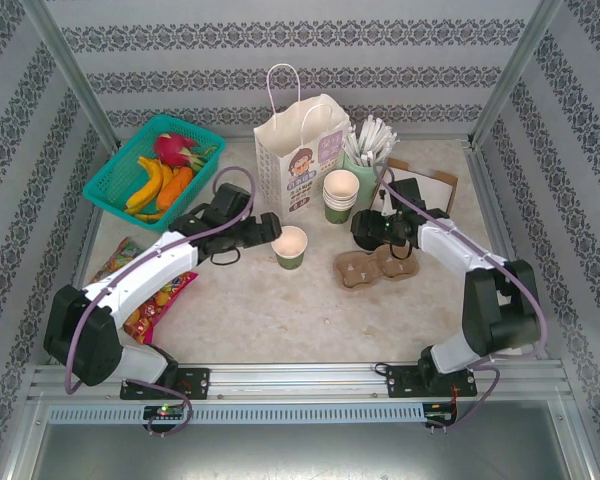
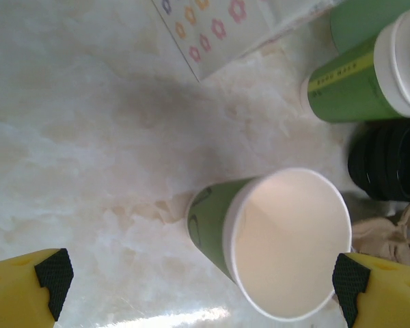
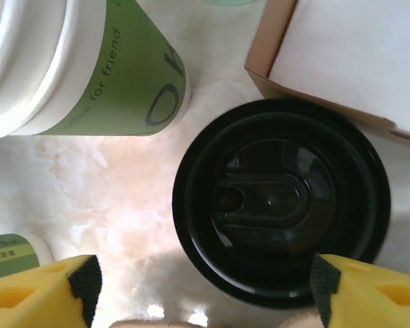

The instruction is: Pack the takeout coffee

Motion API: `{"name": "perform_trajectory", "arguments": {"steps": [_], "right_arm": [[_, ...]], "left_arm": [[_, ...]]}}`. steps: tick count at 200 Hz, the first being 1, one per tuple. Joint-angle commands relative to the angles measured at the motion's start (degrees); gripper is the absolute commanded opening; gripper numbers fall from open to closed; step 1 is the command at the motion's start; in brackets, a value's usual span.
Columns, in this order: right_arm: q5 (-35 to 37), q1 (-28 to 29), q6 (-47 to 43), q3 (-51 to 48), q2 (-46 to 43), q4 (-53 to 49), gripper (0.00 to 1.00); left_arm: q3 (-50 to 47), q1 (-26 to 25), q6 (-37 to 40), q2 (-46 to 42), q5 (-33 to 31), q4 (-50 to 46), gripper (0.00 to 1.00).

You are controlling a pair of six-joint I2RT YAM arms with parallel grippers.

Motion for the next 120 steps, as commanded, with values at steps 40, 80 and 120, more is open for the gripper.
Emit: {"name": "perform_trajectory", "arguments": {"steps": [40,80,120], "right_arm": [[-0.5,-0.1,-0.5,4.0,6.5,3.7,0.55],[-1.0,0.4,0.2,5.1,8.7,4.3,0.47],[0.2,1.0,0.5,5.5,8.9,4.7,0.48]], "left_arm": [[-0.1,-2.1,-4.7,-1.9,-9.3,-3.5,1.0],[-1.2,-2.0,-7.6,-1.9,-9.8,-3.4,1.0],[-2.5,-2.0,-8.4,-0.6,-10.7,-1.0,0.99]]}}
